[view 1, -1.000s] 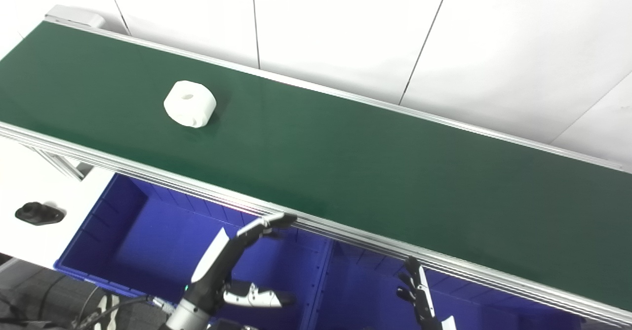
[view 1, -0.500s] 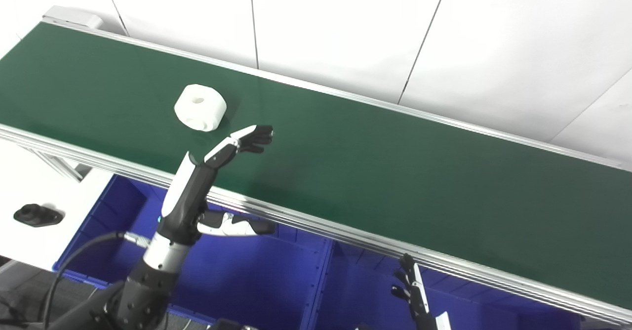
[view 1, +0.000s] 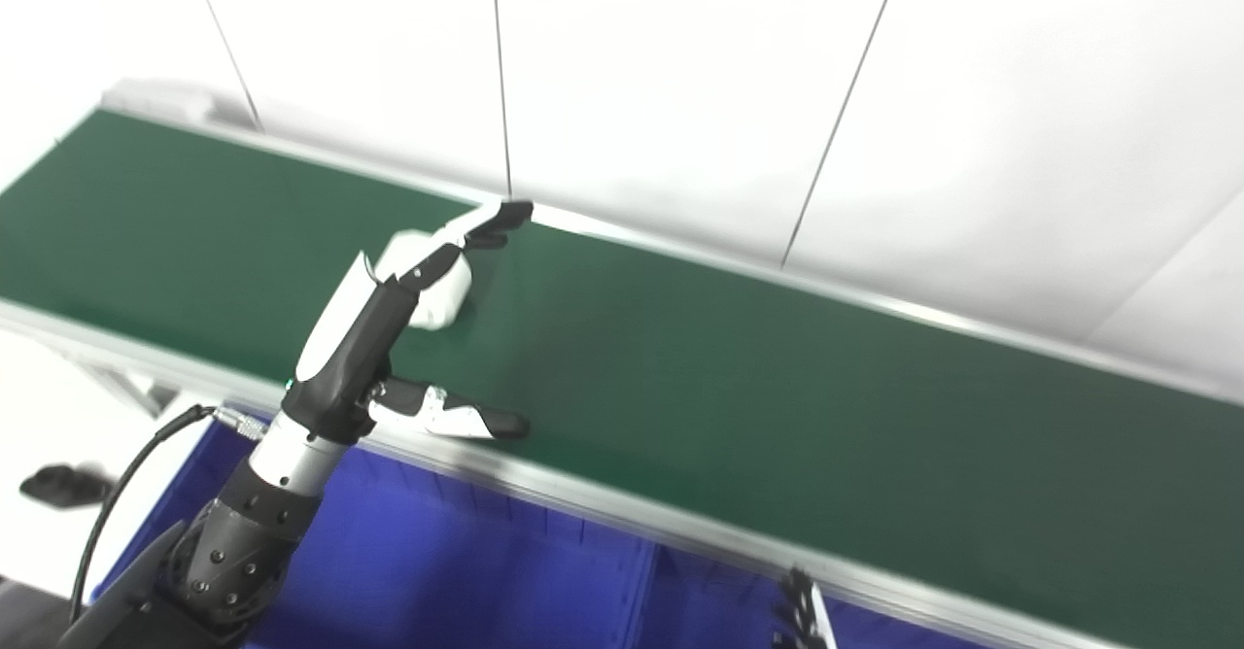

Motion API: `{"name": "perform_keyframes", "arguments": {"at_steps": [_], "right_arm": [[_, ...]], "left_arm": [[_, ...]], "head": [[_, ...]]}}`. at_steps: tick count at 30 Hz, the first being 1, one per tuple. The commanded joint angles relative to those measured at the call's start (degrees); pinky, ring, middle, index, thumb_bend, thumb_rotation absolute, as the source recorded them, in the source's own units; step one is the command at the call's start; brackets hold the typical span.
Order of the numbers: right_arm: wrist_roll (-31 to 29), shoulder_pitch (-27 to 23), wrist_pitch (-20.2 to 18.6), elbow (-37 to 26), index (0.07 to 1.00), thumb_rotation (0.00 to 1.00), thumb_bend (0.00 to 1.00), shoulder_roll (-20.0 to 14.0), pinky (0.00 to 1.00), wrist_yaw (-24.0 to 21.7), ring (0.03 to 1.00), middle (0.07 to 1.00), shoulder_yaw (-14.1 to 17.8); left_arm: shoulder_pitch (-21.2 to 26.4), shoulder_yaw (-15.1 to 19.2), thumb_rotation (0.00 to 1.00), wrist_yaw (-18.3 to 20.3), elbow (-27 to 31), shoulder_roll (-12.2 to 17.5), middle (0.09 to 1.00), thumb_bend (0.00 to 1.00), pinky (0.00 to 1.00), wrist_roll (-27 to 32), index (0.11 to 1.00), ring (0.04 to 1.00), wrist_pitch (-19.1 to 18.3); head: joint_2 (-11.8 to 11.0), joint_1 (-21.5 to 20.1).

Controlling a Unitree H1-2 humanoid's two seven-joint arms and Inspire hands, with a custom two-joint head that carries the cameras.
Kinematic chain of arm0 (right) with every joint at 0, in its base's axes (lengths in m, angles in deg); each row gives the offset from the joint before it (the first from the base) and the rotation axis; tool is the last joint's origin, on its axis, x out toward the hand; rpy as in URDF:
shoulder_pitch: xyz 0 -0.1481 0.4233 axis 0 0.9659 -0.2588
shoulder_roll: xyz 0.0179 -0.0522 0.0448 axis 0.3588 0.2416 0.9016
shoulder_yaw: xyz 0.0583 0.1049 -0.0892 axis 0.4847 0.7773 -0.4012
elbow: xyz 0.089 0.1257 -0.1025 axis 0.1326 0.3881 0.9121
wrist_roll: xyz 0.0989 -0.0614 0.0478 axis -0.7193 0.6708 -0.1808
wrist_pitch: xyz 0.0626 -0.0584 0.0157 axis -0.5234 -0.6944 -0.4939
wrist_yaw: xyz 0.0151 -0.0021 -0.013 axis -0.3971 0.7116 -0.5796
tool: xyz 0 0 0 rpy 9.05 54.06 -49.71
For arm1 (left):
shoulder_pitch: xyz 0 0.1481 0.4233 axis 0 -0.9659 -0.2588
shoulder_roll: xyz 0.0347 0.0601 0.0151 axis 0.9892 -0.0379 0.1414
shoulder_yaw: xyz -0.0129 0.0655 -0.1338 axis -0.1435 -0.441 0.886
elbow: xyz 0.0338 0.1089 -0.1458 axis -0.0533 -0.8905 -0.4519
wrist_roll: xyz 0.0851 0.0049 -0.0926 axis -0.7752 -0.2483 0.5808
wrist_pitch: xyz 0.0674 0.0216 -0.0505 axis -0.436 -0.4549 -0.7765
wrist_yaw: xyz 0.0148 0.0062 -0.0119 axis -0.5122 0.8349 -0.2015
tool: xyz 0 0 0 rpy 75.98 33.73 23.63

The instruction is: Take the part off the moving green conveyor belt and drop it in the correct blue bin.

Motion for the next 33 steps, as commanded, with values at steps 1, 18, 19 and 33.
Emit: {"name": "perform_keyframes", "arguments": {"at_steps": [1,18,19,33], "right_arm": [[0.5,-0.5,3.3,-0.7,0.983,0.49,0.65,-0.1,0.81,2.1,0.887,0.933,-0.5],[0.5,-3.1,3.3,0.8,0.980,0.48,0.64,-1.6,0.81,5.3,0.894,0.937,-3.1],[0.6,-3.3,3.3,1.0,0.981,0.48,0.64,-1.7,0.82,5.4,0.895,0.938,-3.2],[1.0,-5.0,3.3,1.7,0.981,0.51,0.65,-2.6,0.81,8.2,0.885,0.927,-5.2]], "left_arm": [[3.1,2.6,0.40,3.0,1.9,1.4,0.931,0.65,0.82,1.1,0.902,0.899,-2.3],[17.6,9.1,0.24,15.3,-11.3,5.7,0.935,0.71,0.85,-7.3,0.908,0.916,-7.6],[18.3,8.9,0.24,16.2,-11.9,5.8,0.933,0.72,0.86,-7.8,0.907,0.917,-8.6],[26.0,2.3,0.19,21.7,-22.4,5.5,0.959,0.86,0.81,-18.5,0.918,0.910,-15.0]], "head": [[0.1,0.0],[0.4,-0.1],[0.4,0.1],[0.0,0.5]]}}
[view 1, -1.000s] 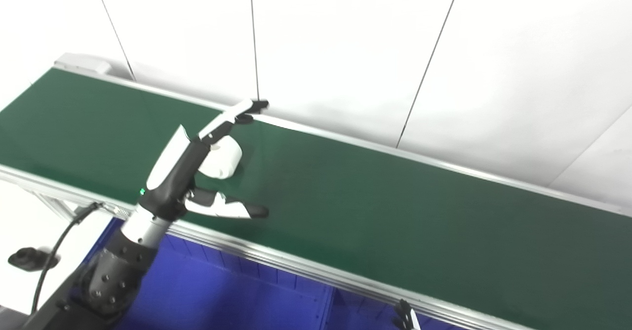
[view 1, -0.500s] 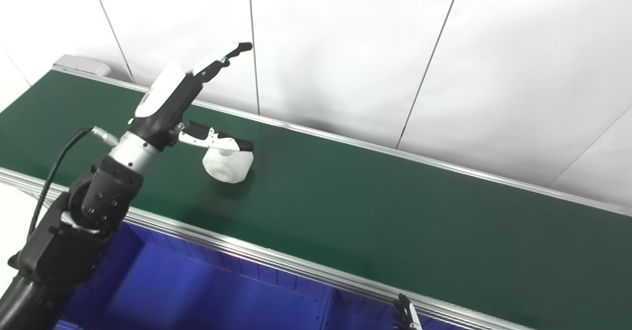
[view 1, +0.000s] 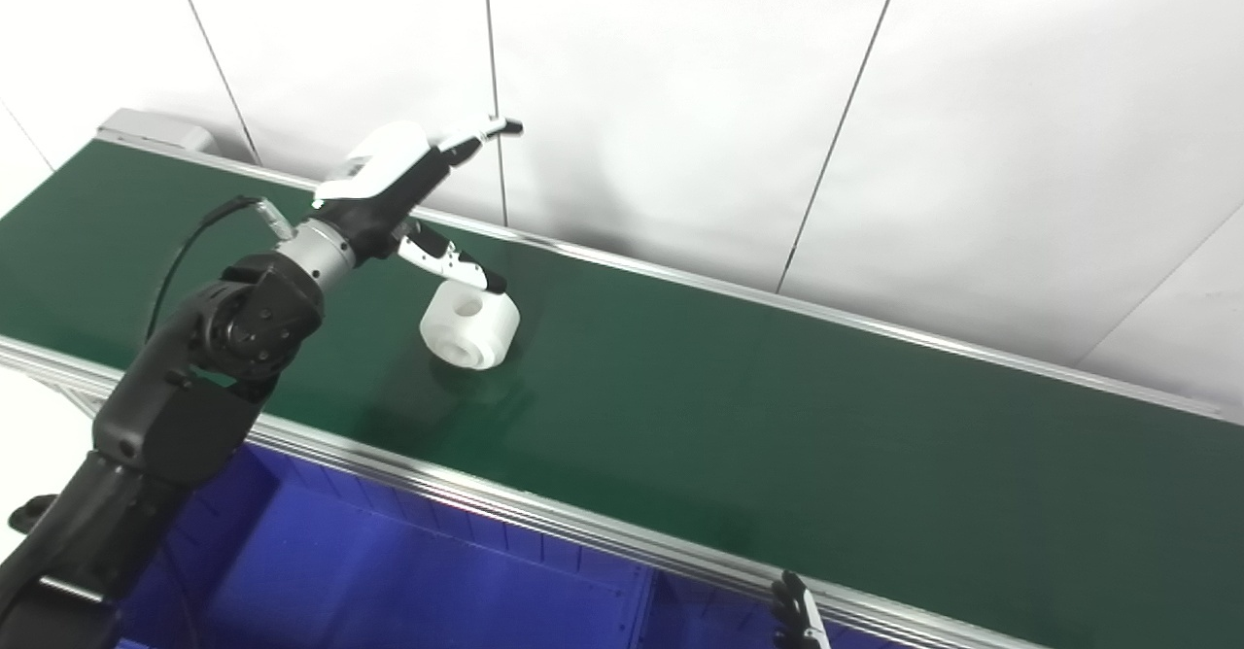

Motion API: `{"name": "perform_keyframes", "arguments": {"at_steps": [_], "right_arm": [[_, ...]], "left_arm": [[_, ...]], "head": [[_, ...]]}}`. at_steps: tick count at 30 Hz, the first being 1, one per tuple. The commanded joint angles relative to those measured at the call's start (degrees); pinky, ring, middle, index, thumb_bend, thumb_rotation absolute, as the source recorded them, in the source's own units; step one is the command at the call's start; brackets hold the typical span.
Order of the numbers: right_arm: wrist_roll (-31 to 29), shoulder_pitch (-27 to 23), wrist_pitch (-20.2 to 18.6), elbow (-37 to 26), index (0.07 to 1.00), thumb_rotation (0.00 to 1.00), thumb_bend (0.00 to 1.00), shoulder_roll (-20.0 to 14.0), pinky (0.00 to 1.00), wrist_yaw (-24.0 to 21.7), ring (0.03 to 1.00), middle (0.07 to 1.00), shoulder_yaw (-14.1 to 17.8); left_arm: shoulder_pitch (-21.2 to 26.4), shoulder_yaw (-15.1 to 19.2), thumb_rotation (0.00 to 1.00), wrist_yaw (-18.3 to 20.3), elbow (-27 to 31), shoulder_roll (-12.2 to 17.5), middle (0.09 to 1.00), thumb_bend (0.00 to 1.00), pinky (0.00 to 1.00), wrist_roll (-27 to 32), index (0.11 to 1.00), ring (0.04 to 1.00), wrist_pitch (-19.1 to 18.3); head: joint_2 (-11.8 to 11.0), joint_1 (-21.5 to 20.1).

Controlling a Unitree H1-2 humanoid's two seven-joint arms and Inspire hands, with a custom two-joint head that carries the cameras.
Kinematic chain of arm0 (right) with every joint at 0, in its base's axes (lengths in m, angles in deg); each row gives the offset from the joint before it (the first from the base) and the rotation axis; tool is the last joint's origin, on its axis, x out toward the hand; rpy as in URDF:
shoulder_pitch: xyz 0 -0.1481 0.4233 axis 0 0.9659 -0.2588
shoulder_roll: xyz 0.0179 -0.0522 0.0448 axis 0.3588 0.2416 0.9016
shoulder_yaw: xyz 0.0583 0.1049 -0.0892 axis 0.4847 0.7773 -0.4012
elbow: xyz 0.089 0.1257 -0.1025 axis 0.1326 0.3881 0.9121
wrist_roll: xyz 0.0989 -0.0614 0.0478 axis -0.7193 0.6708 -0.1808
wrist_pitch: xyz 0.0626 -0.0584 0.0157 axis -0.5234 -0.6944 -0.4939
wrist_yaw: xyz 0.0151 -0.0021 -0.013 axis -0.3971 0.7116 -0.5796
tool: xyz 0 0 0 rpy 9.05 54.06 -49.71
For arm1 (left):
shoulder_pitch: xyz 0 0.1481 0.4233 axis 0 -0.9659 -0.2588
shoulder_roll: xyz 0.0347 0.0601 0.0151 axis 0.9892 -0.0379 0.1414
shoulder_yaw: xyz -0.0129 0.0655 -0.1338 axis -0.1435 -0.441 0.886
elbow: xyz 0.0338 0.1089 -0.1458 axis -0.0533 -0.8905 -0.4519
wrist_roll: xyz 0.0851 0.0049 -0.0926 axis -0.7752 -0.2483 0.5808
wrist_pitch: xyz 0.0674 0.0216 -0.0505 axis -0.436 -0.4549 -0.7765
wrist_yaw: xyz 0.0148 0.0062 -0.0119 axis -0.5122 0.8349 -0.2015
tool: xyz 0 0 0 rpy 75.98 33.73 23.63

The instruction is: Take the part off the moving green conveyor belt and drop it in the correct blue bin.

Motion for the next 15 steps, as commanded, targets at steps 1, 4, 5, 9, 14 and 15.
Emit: {"name": "perform_keyframes", "arguments": {"at_steps": [1,4,5,9,14,15], "right_arm": [[0.5,-0.4,3.3,-0.7,0.981,0.51,0.65,-0.4,0.81,1.9,0.885,0.927,-0.5],[0.0,-0.7,3.3,-0.7,0.983,0.50,0.64,-0.6,0.82,2.5,0.890,0.930,-1.3],[-0.2,-0.8,3.3,-0.7,0.982,0.50,0.64,-0.7,0.81,2.8,0.890,0.929,-1.5],[-0.1,-0.8,3.3,-0.7,0.977,0.49,0.64,-0.7,0.83,3.9,0.892,0.924,-1.9],[0.6,-0.3,3.3,-1.0,0.977,0.51,0.64,-0.6,0.81,4.2,0.882,0.922,-1.6],[0.7,-0.2,3.3,-1.0,0.977,0.51,0.64,-0.5,0.82,4.2,0.883,0.920,-1.5]], "left_arm": [[2.8,-0.5,0.19,-0.3,-0.5,1.3,0.959,0.86,0.81,-1.2,0.919,0.909,1.0],[3.3,-1.9,0.18,-0.2,-2.2,1.2,0.960,0.87,0.82,-2.1,0.922,0.913,1.2],[3.4,-2.4,0.18,-0.2,-2.7,1.2,0.960,0.88,0.83,-2.4,0.921,0.913,1.4],[3.6,-4.5,0.13,0.8,-3.7,1.3,0.968,0.89,0.83,-3.4,0.927,0.918,1.9],[3.5,-6.6,0.09,3.1,-4.6,1.6,0.980,0.91,0.85,-3.2,0.935,0.925,2.9],[3.4,-6.8,0.09,3.7,-4.7,1.5,0.980,0.92,0.85,-2.7,0.934,0.926,3.0]], "head": [[0.0,0.2],[0.1,0.3],[0.1,0.3],[0.1,0.2],[0.5,0.2],[0.5,0.2]]}}
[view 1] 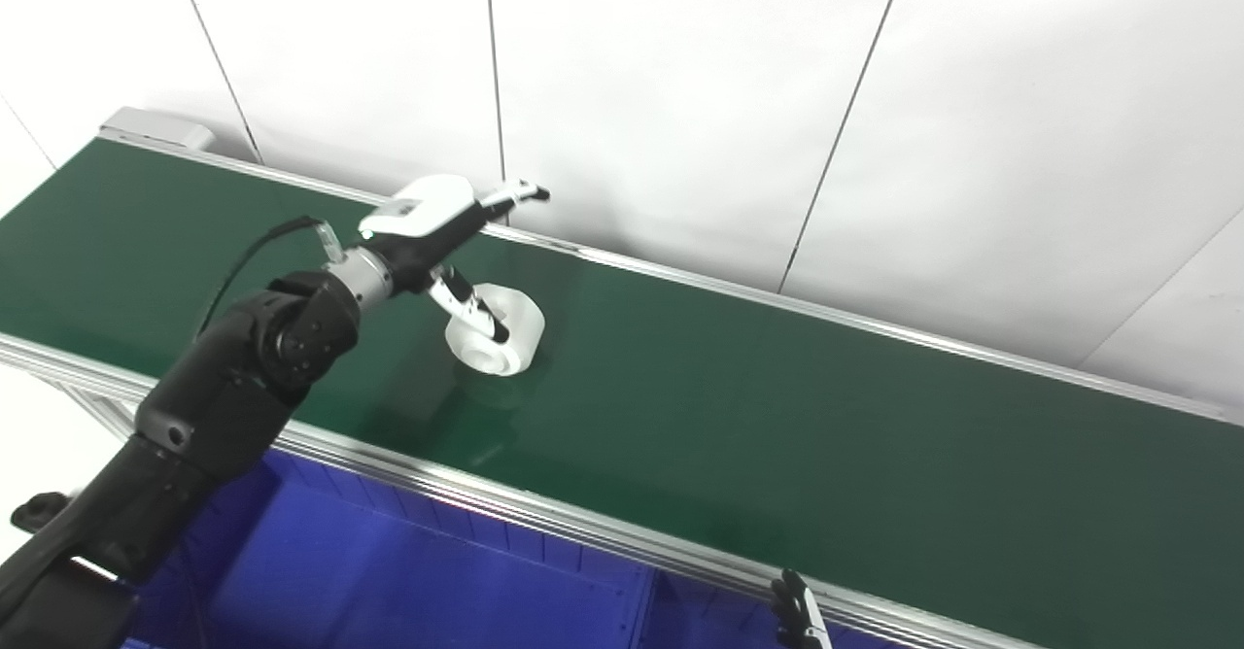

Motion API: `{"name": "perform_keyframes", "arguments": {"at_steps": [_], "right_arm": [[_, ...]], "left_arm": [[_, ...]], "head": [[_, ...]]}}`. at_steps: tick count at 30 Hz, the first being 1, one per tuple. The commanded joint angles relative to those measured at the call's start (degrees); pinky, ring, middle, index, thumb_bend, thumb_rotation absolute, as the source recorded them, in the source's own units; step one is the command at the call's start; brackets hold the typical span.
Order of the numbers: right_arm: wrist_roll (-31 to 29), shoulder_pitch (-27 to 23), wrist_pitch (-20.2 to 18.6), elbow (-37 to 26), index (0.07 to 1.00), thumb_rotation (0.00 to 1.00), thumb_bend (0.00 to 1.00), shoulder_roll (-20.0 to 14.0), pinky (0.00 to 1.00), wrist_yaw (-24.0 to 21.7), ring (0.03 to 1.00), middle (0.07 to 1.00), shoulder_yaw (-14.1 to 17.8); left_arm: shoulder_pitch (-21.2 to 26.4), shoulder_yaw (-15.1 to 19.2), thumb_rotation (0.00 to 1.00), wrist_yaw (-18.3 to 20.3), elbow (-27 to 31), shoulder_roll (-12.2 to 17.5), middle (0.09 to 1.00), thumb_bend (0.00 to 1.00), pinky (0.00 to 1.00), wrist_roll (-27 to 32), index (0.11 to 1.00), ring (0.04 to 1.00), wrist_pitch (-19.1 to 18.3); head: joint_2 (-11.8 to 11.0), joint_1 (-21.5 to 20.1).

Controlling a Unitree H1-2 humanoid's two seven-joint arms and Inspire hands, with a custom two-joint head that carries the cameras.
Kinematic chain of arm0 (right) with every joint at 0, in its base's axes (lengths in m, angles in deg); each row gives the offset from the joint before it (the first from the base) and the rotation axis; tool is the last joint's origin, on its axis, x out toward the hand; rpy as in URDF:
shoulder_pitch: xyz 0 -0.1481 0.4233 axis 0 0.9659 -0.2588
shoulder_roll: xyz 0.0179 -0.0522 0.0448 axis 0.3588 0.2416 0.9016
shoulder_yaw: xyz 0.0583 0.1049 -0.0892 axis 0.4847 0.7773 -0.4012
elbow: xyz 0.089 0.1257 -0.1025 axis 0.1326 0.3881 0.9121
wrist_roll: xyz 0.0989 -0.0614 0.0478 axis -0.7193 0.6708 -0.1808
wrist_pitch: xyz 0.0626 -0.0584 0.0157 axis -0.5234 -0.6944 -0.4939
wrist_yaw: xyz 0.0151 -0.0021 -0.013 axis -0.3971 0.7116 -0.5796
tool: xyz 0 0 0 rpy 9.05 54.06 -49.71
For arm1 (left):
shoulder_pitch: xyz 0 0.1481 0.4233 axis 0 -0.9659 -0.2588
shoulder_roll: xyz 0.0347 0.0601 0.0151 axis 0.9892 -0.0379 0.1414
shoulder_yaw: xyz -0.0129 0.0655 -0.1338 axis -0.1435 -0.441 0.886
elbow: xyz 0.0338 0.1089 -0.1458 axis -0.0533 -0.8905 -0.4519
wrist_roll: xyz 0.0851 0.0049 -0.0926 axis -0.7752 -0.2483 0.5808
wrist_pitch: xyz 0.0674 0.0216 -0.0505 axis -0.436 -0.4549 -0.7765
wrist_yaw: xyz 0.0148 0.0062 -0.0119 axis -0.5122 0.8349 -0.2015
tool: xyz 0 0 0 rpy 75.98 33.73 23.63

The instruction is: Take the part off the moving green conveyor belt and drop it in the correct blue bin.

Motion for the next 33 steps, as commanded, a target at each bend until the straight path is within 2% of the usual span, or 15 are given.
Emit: {"name": "perform_keyframes", "arguments": {"at_steps": [1,7,12,18,22,24,31,33], "right_arm": [[0.9,0.5,3.3,-1.3,0.977,0.52,0.64,0.1,0.83,0.9,0.885,0.919,0.5],[0.7,0.8,3.3,-1.8,0.981,0.51,0.64,0.1,0.83,0.7,0.883,0.920,0.7],[0.2,1.2,3.2,-2.3,0.984,0.50,0.64,0.0,0.85,0.2,0.893,0.922,0.9],[0.3,1.4,3.3,-2.6,0.981,0.50,0.64,-0.2,0.84,0.5,0.883,0.912,0.8],[0.0,1.8,3.3,-2.8,0.982,0.50,0.64,-0.3,0.80,0.8,0.867,0.909,0.9],[-0.4,2.2,3.3,-3.0,0.983,0.52,0.64,-0.3,0.75,0.9,0.844,0.911,1.0],[-0.6,3.4,3.2,-4.0,0.979,0.52,0.64,-0.1,0.79,1.4,0.839,0.911,1.3],[-0.8,3.5,3.2,-4.1,0.978,0.52,0.63,-0.1,0.78,1.6,0.841,0.908,1.3]], "left_arm": [[2.3,0.3,0.08,1.0,0.7,1.5,0.982,0.93,0.86,1.5,0.933,0.931,1.3],[2.0,-0.6,0.09,3.6,0.1,1.0,0.971,0.96,0.85,2.0,0.925,0.924,1.1],[1.1,-1.7,0.02,4.6,0.9,0.2,0.963,0.92,0.85,1.2,0.924,0.924,-1.0],[0.7,-2.5,0.00,-1.0,-3.2,-1.9,0.917,0.90,0.78,-1.3,0.890,0.866,2.9],[0.8,-2.3,0.00,-4.6,-6.2,-4.4,0.890,0.85,0.76,-1.8,0.863,0.854,4.3],[0.9,-2.3,0.00,-6.6,-7.5,-5.8,0.870,0.79,0.76,-1.5,0.838,0.843,5.2],[1.9,-2.9,0.00,-12.4,-12.7,-9.6,0.833,0.76,0.75,-2.4,0.804,0.812,8.7],[2.2,-2.9,0.00,-14.1,-14.2,-10.5,0.807,0.72,0.68,-2.3,0.780,0.754,9.7]], "head": [[0.1,0.1],[0.4,0.1],[0.6,0.1],[0.9,0.2],[1.1,0.0],[1.2,-0.2],[1.6,-0.6],[1.7,-0.6]]}}
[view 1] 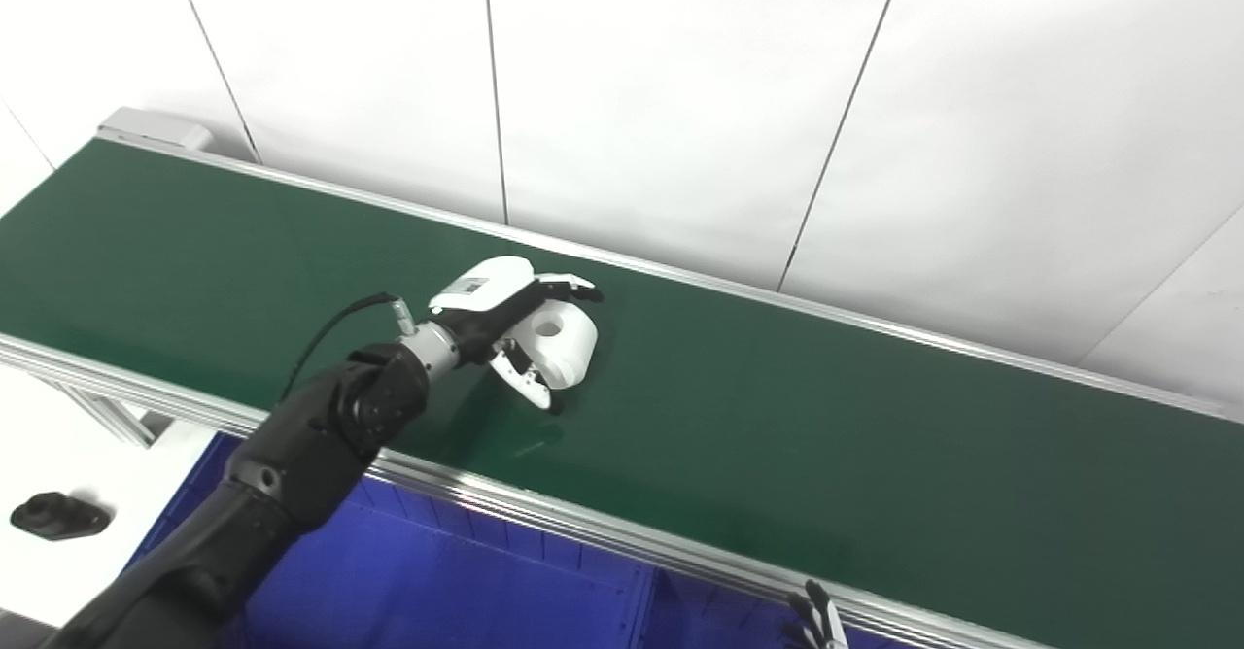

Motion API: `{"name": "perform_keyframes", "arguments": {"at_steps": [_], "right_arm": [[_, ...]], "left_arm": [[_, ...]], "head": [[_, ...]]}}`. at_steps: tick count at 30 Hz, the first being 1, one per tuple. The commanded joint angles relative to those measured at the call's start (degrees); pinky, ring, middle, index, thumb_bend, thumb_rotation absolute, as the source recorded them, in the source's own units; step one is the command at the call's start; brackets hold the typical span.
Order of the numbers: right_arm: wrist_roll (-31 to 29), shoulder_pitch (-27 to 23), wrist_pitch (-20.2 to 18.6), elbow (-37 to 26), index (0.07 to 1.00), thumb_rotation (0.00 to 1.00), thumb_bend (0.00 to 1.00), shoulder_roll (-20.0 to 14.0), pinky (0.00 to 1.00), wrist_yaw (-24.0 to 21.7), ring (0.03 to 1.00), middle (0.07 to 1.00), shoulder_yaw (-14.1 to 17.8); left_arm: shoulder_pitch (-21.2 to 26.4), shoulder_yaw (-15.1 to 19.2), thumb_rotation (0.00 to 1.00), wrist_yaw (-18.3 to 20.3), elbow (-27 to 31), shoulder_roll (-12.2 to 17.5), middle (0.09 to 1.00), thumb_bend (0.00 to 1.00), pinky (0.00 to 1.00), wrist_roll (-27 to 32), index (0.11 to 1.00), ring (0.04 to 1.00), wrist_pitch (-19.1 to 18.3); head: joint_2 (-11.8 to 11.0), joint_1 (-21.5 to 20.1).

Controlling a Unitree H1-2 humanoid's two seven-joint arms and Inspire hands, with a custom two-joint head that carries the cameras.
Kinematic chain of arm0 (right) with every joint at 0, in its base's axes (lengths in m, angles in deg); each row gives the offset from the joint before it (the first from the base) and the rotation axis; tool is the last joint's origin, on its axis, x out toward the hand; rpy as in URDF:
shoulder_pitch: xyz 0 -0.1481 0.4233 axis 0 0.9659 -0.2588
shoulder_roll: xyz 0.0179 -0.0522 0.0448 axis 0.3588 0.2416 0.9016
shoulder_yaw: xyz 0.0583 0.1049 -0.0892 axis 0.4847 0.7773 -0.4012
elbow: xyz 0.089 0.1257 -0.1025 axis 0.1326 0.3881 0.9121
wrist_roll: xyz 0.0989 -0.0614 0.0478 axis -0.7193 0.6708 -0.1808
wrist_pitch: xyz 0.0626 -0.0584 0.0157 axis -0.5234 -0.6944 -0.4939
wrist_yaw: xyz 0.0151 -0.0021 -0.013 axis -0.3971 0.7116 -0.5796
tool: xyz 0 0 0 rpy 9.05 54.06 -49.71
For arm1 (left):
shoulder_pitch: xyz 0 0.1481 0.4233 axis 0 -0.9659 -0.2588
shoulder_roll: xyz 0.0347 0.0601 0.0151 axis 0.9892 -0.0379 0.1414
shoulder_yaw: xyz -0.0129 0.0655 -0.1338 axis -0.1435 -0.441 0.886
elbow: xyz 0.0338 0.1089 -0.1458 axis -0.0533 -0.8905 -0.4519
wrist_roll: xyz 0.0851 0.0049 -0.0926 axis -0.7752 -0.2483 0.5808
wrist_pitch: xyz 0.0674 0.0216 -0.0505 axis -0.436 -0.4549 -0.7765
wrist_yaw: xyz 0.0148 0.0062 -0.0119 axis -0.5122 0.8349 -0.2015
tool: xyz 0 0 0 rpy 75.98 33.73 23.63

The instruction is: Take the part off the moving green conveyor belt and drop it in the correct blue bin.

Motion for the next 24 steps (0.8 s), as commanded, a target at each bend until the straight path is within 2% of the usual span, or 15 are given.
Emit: {"name": "perform_keyframes", "arguments": {"at_steps": [1,2,3,4,5,6,9,17,24], "right_arm": [[-0.2,0.3,3.2,-2.1,0.978,0.52,0.63,0.0,0.78,1.3,0.842,0.907,0.0],[-0.1,0.4,3.2,-2.2,0.982,0.52,0.62,0.0,0.78,1.4,0.841,0.908,-0.1],[-0.3,0.5,3.2,-2.3,0.983,0.52,0.62,0.0,0.78,1.4,0.841,0.908,-0.1],[-0.5,0.6,3.2,-2.4,0.983,0.51,0.62,0.1,0.79,1.4,0.842,0.908,-0.1],[-0.5,0.6,3.2,-2.4,0.983,0.50,0.62,0.2,0.78,1.5,0.841,0.908,-0.1],[-0.4,0.6,3.2,-2.4,0.983,0.51,0.62,0.3,0.78,1.5,0.839,0.906,-0.1],[-0.1,0.7,3.2,-2.4,0.983,0.52,0.62,0.3,0.78,1.6,0.836,0.903,0.0],[0.1,0.6,3.2,-2.4,0.977,0.52,0.62,0.3,0.79,1.7,0.834,0.901,-0.1],[0.0,0.7,3.2,-2.5,0.973,0.53,0.64,0.4,0.78,1.4,0.826,0.903,0.3]], "left_arm": [[2.7,0.5,0.00,-4.4,-1.2,-0.8,0.798,0.71,0.66,-0.1,0.772,0.733,3.2],[2.9,0.6,0.00,-5.7,-2.2,-1.3,0.740,0.68,0.60,-0.1,0.733,0.669,4.2],[3.1,0.7,0.00,-7.1,-3.5,-1.9,0.725,0.67,0.58,0.1,0.724,0.653,5.4],[3.3,0.7,0.00,-8.3,-4.5,-2.5,0.610,0.59,0.55,0.0,0.618,0.610,6.3],[3.4,0.7,0.00,-9.0,-5.1,-2.8,0.541,0.54,0.51,0.0,0.555,0.545,6.7],[3.5,0.7,0.00,-9.4,-5.4,-3.1,0.516,0.51,0.49,0.0,0.533,0.461,6.8],[3.4,0.5,0.00,-9.7,-5.6,-3.3,0.510,0.50,0.47,-0.3,0.523,0.425,6.9],[2.1,1.0,0.00,-8.6,-4.0,-2.7,0.508,0.50,0.45,1.0,0.530,0.407,6.6],[-0.1,2.5,0.00,-9.5,-2.1,-1.1,0.497,0.49,0.42,2.7,0.547,0.396,9.5]], "head": [[0.1,0.1],[0.1,0.1],[0.2,0.1],[0.2,0.0],[0.3,0.0],[0.3,0.0],[0.4,0.0],[0.7,-0.1],[1.3,-0.6]]}}
